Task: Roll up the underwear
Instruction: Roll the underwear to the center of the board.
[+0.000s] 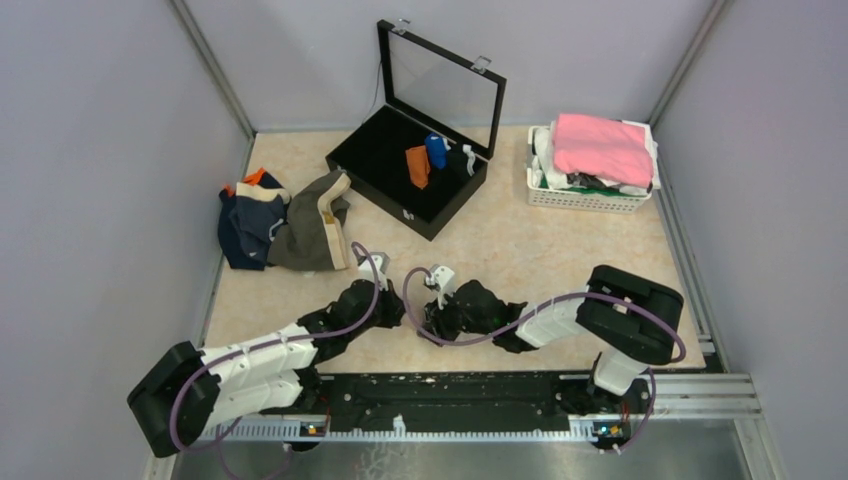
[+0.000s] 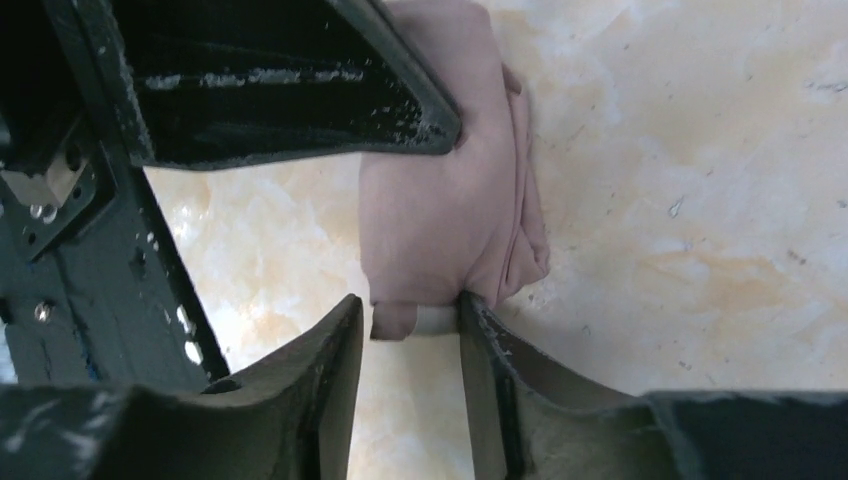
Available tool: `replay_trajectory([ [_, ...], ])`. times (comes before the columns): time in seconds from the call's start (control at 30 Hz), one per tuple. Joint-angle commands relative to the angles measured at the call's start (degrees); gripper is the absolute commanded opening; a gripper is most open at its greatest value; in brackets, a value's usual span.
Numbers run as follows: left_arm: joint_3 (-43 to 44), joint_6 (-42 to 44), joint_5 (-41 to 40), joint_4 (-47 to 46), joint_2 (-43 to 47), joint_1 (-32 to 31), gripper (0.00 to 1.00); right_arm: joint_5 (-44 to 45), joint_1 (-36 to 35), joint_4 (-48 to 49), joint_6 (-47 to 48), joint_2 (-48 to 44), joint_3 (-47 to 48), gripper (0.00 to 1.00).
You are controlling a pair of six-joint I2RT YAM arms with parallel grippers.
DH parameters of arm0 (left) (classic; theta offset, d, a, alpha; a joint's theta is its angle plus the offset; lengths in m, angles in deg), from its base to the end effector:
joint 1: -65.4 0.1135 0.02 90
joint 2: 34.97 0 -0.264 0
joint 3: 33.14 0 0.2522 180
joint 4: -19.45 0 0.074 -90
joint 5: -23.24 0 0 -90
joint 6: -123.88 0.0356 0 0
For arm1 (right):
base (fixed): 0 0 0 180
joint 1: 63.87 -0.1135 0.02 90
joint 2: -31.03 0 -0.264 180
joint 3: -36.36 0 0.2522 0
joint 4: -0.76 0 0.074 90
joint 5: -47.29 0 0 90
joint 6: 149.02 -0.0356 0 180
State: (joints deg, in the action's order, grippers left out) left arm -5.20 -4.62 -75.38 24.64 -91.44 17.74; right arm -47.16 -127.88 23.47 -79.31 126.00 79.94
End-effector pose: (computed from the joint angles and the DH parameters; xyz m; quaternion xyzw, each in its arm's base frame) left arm 0.1296 -0.1343 0.1525 0.0349 0.8793 -0.2728 0.3888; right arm 0.1274 0.2676 0.1269 -0.3384 0.7904 0.3667 0.3554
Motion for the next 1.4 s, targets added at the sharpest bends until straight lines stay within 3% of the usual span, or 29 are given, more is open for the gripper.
replay_trajectory([
  [0.0, -2.49, -0.64, -0.39, 0.2, -0.01, 0.12, 0.0, -2.25, -0.55, -7.18, -0.03, -2.72, 1.95, 0.44],
  [0.17, -2.53, -0.21, -0.91, 0.76, 1.08, 0.18, 0.0, -3.18, 0.63, -11.8, 2.14, -6.3, 3.88, 0.55],
  [0.33, -2.7, -0.12, -0.7, 0.86, 1.15, 0.17, 0.0, -12.16, 6.25, -18.62, 6.46, -8.18, 7.94, 0.63],
  [0.6, -2.61, -0.1, -0.91, 0.94, 1.19, 0.13, 0.0, -23.44, 11.06, -28.62, 16.87, -1.85, 18.19, 0.79],
  [0.77, -2.33, -0.08, -0.85, 0.72, 0.62, 0.2, 0.0, -28.85, 11.19, -31.17, 21.89, 3.56, 23.44, 0.8],
  [0.97, -1.93, 0.21, -0.69, 0.76, -0.1, 0.2, 0.0, -29.5, 11.46, -31.26, 26.51, 8.04, 25.57, 0.8],
  [1.37, -1.88, 0.12, -0.52, 0.67, -0.03, 0.2, 0.0, -30.57, 12.5, -31.68, 27.18, 13.11, 28.91, 0.8],
])
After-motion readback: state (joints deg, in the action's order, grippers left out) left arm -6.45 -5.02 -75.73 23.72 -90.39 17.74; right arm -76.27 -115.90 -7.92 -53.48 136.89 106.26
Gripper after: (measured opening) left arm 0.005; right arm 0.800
